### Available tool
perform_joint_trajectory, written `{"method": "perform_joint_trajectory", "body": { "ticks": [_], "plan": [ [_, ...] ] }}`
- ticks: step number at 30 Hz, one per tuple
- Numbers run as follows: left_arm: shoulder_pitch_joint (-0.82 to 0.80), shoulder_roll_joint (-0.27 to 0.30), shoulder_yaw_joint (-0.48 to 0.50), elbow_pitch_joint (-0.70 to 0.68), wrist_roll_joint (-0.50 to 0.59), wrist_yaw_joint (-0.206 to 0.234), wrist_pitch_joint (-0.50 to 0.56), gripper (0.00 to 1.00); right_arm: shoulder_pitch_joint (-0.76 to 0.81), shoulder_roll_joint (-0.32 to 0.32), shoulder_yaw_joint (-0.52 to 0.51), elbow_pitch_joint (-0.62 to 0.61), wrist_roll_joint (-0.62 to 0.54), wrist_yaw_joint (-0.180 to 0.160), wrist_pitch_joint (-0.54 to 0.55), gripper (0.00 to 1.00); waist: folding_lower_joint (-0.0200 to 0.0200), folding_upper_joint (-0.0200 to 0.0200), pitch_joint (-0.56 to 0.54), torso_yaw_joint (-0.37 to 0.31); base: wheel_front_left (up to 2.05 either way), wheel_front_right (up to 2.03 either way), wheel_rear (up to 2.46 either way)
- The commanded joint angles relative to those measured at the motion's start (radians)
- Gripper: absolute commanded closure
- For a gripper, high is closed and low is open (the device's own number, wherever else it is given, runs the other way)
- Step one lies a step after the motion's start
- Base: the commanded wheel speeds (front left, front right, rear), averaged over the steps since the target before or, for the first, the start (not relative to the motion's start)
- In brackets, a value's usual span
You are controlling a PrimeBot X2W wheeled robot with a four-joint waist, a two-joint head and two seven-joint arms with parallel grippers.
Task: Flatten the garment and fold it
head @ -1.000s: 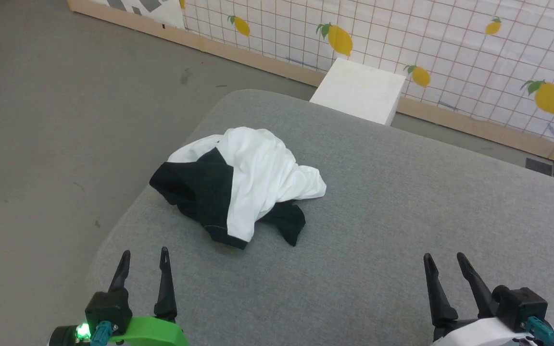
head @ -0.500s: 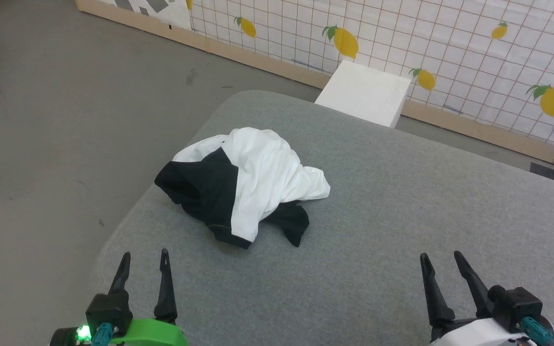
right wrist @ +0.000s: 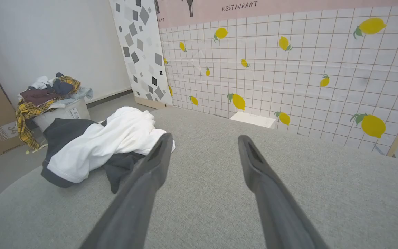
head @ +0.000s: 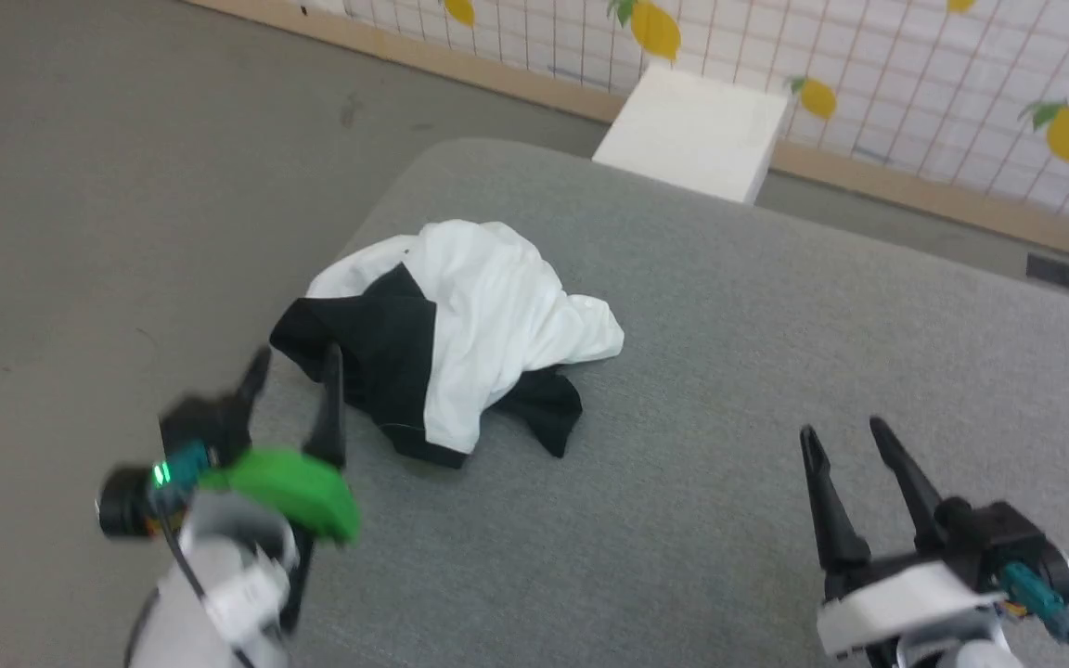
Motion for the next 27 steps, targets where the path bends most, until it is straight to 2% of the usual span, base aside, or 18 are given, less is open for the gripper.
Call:
{"method": "perform_joint_trajectory", "body": {
  "ticks": [1,7,13,17,23,24,25,27],
  "plan": [
    [-0.075,0.017,0.005,0.034,-0.021,-0.013,0.044,0.00,-0.031,-0.001,0.003,-0.016,-0.013,-0.001,0.004,0.00,0.0000,0.0000,0.065,-0.053,0.00,0.00,0.00],
    [-0.325,0.057,0.031,0.215,-0.119,-0.033,0.347,0.00,-0.082,-0.001,0.002,-0.065,-0.044,-0.001,0.037,0.00,0.0000,0.0000,0.174,-0.137,0.00,0.00,0.00],
    [-0.487,0.067,0.043,0.376,-0.178,-0.020,0.589,0.00,-0.102,-0.001,-0.023,-0.090,-0.063,-0.001,0.061,0.00,0.0000,0.0000,0.262,-0.208,0.00,0.00,0.00],
    [-0.505,0.076,0.023,0.452,-0.177,-0.016,0.687,0.00,-0.103,-0.001,-0.040,-0.096,-0.068,-0.001,0.063,0.00,0.0000,0.0000,0.295,-0.241,0.00,0.00,0.00],
    [-0.472,0.051,0.005,0.551,-0.197,-0.020,0.749,0.00,-0.101,-0.001,-0.045,-0.094,-0.069,-0.001,0.060,0.00,0.0000,0.0000,0.309,-0.252,0.00,0.00,0.00],
    [-0.468,0.046,0.008,0.558,-0.204,-0.021,0.743,0.04,-0.102,-0.001,-0.046,-0.092,-0.069,-0.001,0.059,0.00,0.0000,0.0000,0.308,-0.251,0.00,0.00,0.00],
    [-0.464,0.047,0.008,0.560,-0.202,-0.020,0.718,1.00,-0.104,-0.001,-0.044,-0.089,-0.068,-0.001,0.059,0.00,0.0000,0.0000,0.305,-0.250,0.00,0.00,0.00],
    [-0.462,0.048,0.017,0.558,-0.207,-0.020,0.659,1.00,-0.108,-0.001,-0.042,-0.083,-0.064,-0.001,0.058,0.00,0.0000,0.0000,0.294,-0.244,0.00,0.00,0.00]
  ]
}}
